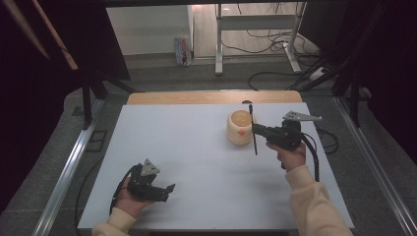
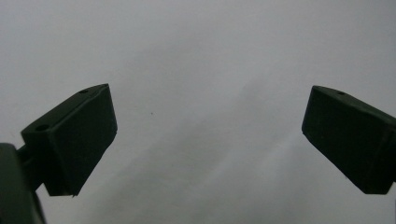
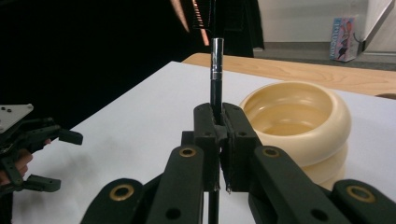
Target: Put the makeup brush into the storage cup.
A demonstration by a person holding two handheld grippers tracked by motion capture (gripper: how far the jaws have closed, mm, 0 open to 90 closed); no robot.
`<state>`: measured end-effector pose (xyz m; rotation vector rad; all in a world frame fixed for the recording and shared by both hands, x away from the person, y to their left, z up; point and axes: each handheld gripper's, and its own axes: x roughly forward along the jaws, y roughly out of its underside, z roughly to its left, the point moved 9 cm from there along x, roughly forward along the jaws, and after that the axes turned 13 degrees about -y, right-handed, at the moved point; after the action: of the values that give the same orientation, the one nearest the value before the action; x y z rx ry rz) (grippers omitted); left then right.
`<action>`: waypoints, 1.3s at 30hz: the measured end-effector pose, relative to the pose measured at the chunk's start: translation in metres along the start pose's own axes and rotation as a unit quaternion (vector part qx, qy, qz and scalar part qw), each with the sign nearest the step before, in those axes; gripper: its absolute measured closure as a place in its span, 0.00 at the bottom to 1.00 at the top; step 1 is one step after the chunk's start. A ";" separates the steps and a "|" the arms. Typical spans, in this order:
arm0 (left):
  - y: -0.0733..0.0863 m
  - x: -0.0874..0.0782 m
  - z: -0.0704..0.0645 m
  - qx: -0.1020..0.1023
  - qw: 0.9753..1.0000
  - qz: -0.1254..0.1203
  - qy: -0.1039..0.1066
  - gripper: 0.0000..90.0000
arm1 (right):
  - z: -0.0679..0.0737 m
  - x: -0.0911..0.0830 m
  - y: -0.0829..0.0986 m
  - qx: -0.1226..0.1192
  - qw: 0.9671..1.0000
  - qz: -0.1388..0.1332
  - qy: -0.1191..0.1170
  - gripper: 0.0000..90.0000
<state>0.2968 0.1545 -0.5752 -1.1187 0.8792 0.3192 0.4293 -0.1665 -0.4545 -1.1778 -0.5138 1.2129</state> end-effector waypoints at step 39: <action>0.000 -0.001 0.002 -0.007 1.000 0.000 -0.002 0.05 | -0.024 0.009 -0.053 0.017 0.998 -0.055 0.020 0.95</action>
<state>0.2967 0.1565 -0.5745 -1.1309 0.8741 0.3272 0.4760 -0.1630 -0.4186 -1.1289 -0.5200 1.0973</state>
